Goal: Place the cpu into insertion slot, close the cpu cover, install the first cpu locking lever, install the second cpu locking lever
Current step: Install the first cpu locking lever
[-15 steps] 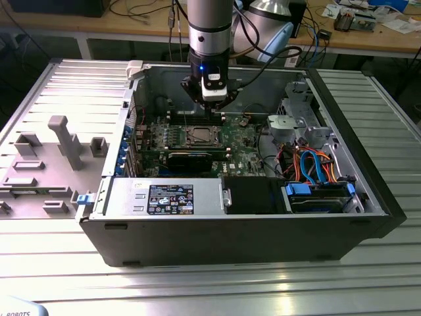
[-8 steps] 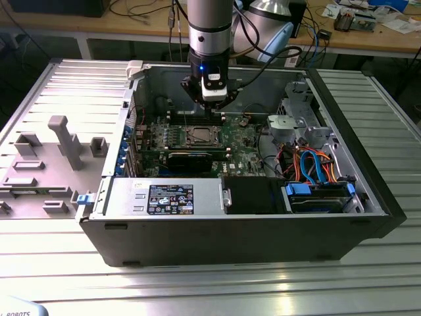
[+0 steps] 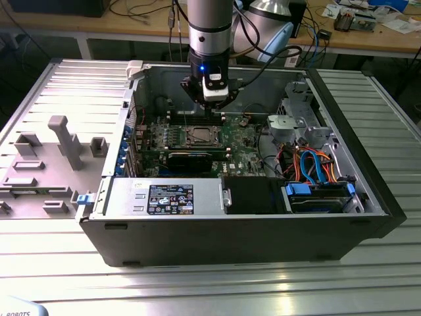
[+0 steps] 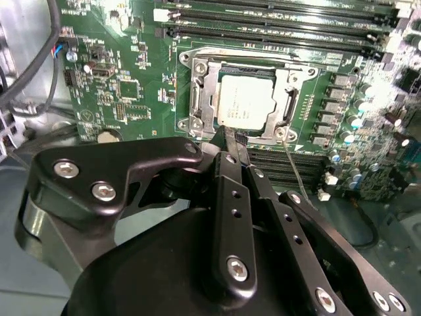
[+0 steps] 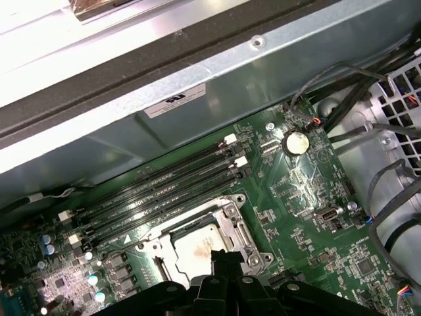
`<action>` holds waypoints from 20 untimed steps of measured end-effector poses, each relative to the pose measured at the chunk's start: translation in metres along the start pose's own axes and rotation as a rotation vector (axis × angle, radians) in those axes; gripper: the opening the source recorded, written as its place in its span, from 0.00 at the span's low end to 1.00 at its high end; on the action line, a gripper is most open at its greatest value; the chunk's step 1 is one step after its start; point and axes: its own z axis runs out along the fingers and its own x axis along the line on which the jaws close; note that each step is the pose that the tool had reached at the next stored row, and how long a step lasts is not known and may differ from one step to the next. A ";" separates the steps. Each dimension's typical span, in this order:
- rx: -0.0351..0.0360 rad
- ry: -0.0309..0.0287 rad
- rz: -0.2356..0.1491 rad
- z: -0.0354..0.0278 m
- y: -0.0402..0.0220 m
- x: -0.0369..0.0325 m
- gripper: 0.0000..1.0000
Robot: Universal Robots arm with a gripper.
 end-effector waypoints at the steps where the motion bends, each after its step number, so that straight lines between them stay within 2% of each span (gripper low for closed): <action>1: -0.0006 0.0016 -0.018 0.0000 0.0000 0.0000 0.11; 4: -0.0028 0.0077 -0.089 0.0001 0.0000 0.0000 0.11; 7: -0.0042 0.0118 -0.137 0.0001 -0.0001 0.0002 0.11; 20: -0.0044 0.0122 -0.141 0.0001 -0.0001 0.0002 0.11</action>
